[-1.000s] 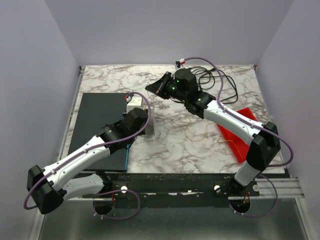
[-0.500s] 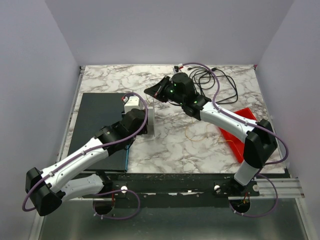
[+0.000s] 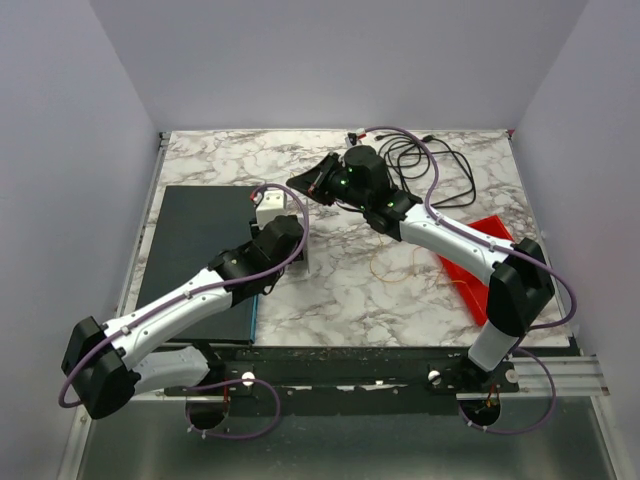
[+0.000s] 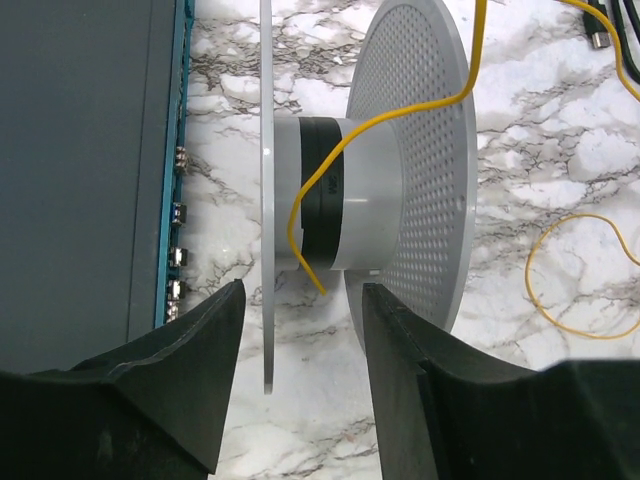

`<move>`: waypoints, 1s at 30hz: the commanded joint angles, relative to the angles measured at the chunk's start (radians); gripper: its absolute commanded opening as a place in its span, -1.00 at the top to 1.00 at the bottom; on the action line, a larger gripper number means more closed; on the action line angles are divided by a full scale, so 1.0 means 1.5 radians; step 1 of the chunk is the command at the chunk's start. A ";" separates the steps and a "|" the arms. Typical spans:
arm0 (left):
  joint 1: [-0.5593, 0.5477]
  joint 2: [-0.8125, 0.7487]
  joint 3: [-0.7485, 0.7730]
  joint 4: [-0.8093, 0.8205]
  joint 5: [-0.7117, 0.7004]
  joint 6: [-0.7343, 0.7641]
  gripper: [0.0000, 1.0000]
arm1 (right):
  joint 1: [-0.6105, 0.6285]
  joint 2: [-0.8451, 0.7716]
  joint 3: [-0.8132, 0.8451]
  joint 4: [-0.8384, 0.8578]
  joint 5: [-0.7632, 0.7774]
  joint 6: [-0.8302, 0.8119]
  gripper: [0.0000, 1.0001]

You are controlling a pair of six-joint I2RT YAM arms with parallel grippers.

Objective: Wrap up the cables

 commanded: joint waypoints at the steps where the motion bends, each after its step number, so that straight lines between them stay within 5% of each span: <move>1: 0.004 0.011 -0.020 0.054 -0.034 -0.011 0.00 | 0.007 0.016 -0.012 0.018 -0.015 0.004 0.99; 30: 0.025 0.041 -0.034 0.090 -0.046 -0.009 0.36 | 0.010 0.008 -0.043 0.016 -0.037 0.022 0.99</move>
